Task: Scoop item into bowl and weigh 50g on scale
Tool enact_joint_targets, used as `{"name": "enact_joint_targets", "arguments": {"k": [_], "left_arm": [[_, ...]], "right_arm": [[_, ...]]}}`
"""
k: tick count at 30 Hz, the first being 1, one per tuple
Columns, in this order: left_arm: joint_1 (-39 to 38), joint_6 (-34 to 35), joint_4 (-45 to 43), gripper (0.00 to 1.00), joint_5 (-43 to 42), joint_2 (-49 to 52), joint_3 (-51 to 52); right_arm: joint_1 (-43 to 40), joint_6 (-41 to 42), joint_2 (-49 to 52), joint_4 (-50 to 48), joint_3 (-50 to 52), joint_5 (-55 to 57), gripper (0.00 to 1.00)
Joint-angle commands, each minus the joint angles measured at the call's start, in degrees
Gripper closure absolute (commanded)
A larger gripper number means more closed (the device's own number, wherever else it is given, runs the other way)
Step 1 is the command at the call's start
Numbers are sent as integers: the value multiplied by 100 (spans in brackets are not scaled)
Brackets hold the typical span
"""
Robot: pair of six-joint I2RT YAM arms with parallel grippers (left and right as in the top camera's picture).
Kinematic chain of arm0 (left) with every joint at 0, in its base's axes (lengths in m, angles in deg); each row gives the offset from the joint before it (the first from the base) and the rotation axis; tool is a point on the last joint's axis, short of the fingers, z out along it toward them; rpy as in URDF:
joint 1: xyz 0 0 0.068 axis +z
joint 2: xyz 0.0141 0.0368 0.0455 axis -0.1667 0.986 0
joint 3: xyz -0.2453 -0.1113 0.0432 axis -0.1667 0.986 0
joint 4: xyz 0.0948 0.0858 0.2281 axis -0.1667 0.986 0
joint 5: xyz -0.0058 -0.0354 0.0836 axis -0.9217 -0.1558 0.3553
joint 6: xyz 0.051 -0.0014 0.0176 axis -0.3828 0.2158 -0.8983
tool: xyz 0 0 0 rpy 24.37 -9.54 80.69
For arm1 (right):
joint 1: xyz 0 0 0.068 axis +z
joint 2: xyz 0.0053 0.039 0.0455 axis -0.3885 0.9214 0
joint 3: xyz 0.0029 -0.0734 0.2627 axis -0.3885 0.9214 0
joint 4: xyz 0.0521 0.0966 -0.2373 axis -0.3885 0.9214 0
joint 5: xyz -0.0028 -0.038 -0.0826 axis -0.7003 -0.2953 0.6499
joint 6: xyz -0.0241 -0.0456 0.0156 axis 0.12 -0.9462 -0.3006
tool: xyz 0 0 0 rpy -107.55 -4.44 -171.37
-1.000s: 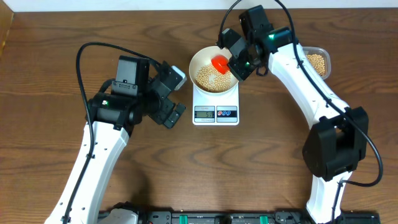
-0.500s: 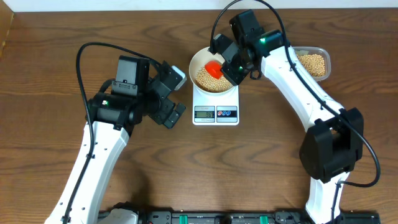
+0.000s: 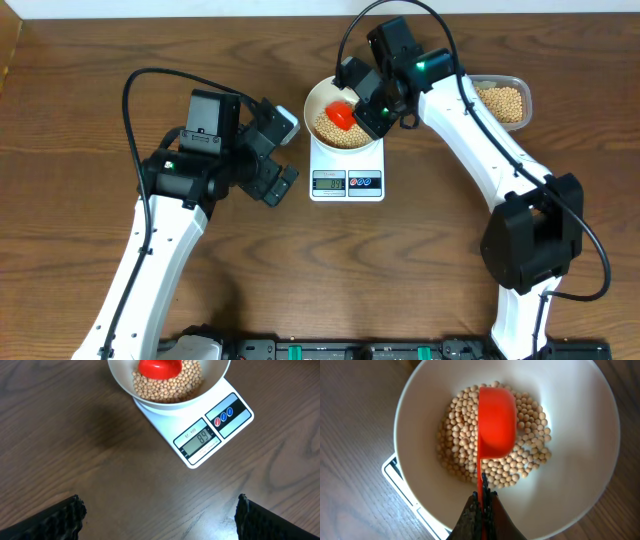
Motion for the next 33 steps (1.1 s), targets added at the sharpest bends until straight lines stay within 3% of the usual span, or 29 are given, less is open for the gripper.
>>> {"name": "enact_joint_targets", "arguments": {"k": [1,13,29,33], "left_arm": [[13,52,2,2,20,33,-15],[13,52,0,2,20,33,-15],[13,52,2,2,20,33,-15],[13,52,2,2,20,33,-15]], "right_arm": [[66,-50,72,28,42,-190,99],[-31,39,72,28,42,-804,99],[-1097,409,70,28,37,-2839,99],[-1226,444,70,26,37,-2855,99]]}}
